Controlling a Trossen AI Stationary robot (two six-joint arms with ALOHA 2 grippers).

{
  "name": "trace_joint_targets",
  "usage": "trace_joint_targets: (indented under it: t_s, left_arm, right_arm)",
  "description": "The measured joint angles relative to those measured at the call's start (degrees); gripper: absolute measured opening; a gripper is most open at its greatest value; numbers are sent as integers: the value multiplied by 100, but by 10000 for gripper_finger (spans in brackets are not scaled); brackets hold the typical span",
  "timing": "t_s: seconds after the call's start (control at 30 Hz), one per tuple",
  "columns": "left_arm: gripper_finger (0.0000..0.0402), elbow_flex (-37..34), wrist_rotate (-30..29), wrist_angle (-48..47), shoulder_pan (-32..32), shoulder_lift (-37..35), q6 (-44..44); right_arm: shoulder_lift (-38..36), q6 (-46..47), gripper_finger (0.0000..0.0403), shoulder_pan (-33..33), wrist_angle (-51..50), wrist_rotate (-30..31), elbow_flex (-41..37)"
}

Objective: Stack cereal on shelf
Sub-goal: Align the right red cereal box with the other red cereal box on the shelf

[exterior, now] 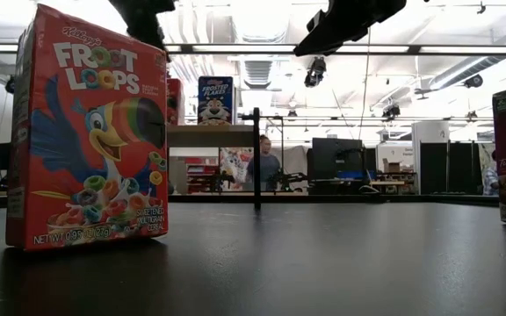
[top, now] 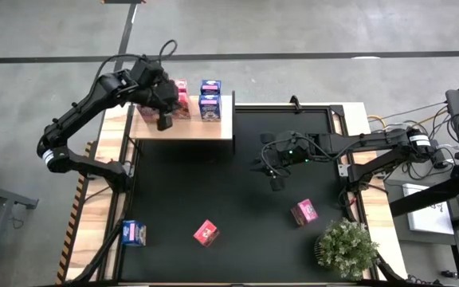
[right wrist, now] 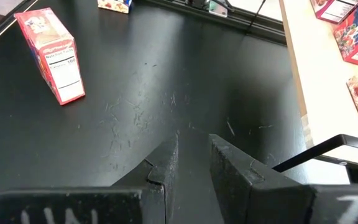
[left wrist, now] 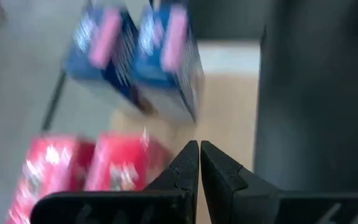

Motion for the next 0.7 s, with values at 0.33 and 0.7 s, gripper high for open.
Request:
trace_joint_targets:
  t_s: [0.33,0.7]
  left_arm:
    - [0,2,-613,900,11,339,12]
    - [0,2,-1097,725,22,559,107]
  right_arm:
    - [0,54,77,0,6,0,-73]
    - [0,117,77,0,46,0,-220]
